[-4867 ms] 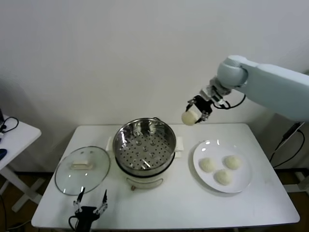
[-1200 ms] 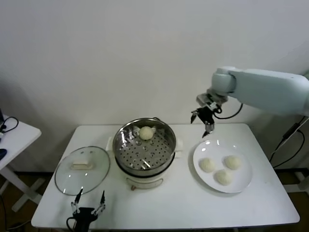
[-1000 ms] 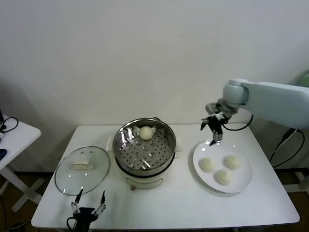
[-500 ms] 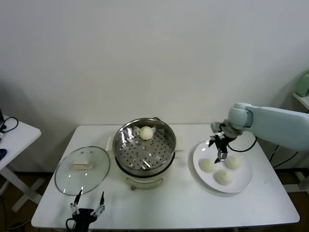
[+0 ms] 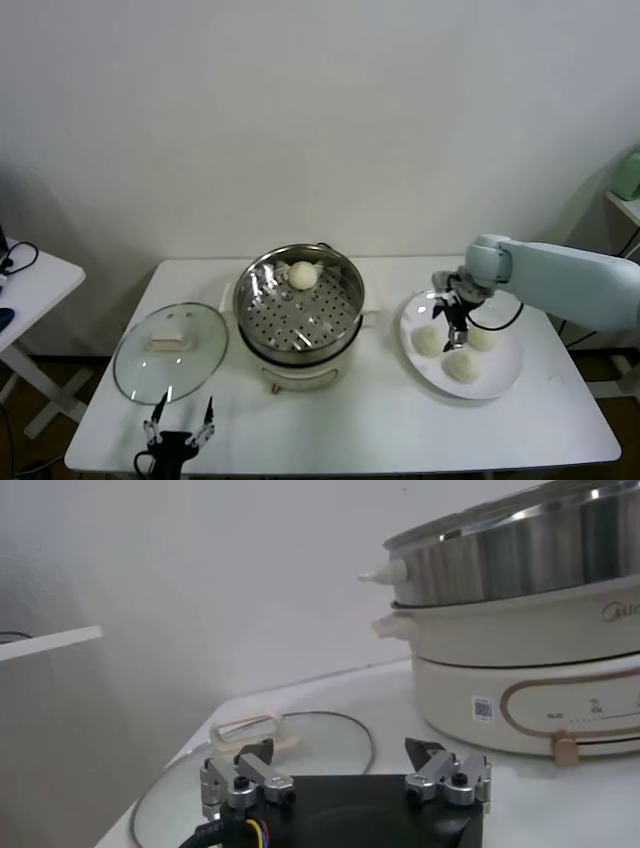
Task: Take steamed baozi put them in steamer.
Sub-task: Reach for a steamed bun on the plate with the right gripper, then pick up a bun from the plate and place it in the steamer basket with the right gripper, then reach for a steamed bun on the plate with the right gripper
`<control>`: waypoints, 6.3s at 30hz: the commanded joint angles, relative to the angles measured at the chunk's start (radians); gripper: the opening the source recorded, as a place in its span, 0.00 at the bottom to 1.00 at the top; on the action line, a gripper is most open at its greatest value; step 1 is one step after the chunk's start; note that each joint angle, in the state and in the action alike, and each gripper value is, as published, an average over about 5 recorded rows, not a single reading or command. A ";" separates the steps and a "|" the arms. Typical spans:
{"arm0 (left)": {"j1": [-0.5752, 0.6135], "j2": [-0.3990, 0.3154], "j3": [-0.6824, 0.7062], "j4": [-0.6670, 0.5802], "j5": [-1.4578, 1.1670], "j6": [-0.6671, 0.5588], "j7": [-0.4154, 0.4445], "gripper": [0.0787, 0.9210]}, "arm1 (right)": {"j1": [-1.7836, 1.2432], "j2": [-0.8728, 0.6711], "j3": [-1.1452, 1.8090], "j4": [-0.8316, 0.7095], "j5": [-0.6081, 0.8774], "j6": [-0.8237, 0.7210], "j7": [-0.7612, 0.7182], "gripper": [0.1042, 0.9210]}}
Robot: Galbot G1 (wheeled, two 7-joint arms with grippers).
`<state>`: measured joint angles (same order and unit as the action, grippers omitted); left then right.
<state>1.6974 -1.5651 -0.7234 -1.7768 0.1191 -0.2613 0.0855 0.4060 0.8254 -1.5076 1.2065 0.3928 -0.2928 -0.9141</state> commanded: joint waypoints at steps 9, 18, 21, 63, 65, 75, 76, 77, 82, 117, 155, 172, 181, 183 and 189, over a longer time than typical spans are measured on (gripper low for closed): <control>-0.004 0.002 -0.008 0.005 -0.003 -0.002 0.001 0.88 | -0.076 0.025 0.049 -0.039 -0.059 -0.008 0.023 0.88; -0.004 0.002 -0.011 0.005 -0.003 -0.005 0.001 0.88 | -0.094 0.029 0.065 -0.044 -0.077 -0.010 0.036 0.87; -0.004 0.002 -0.013 0.005 -0.003 -0.006 0.001 0.88 | -0.102 0.028 0.073 -0.044 -0.084 -0.010 0.036 0.84; 0.006 0.001 0.012 -0.007 0.005 -0.009 -0.001 0.88 | 0.727 -0.014 -0.358 0.391 0.336 -0.036 -0.023 0.66; 0.005 0.001 0.014 -0.008 0.006 -0.009 -0.001 0.88 | 0.771 0.013 -0.357 0.417 0.393 -0.050 -0.018 0.66; 0.004 0.001 0.028 -0.017 0.006 -0.010 -0.001 0.88 | 0.745 0.190 -0.194 0.431 0.562 -0.166 0.061 0.66; 0.004 0.001 0.029 -0.019 0.006 -0.010 -0.001 0.88 | 0.725 0.211 -0.173 0.425 0.571 -0.180 0.074 0.66; 0.004 0.001 0.029 -0.020 0.006 -0.010 -0.001 0.88 | 0.700 0.235 -0.153 0.416 0.579 -0.192 0.088 0.66; 0.007 0.001 0.028 -0.027 0.007 -0.012 -0.001 0.88 | 0.573 0.355 -0.079 0.340 0.576 -0.233 0.143 0.66; 0.006 -0.005 -0.005 -0.022 0.000 -0.011 0.003 0.88 | 0.143 0.655 0.035 -0.078 0.306 -0.238 0.189 0.66; 0.013 -0.003 0.015 -0.039 0.004 -0.006 0.007 0.88 | 0.615 0.174 -0.187 0.346 0.454 -0.114 0.008 0.88; 0.018 -0.006 0.005 -0.047 0.001 -0.007 0.007 0.88 | 0.570 -0.172 -0.425 0.438 0.200 -0.067 -0.021 0.88; 0.014 -0.012 -0.009 -0.046 -0.001 -0.005 0.008 0.88 | 0.327 -0.224 -0.290 0.336 0.079 -0.062 -0.001 0.88; 0.013 -0.013 -0.012 -0.044 -0.001 -0.005 0.008 0.88 | 0.271 -0.226 -0.252 0.309 0.055 -0.063 0.005 0.88; 0.011 -0.015 -0.022 -0.038 -0.001 -0.004 0.008 0.88 | 0.132 -0.214 -0.148 0.223 0.004 -0.063 0.018 0.88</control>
<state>1.7082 -1.5791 -0.7419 -1.8162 0.1185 -0.2659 0.0934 0.7150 0.6577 -1.7479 1.5023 0.4801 -0.3578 -0.9033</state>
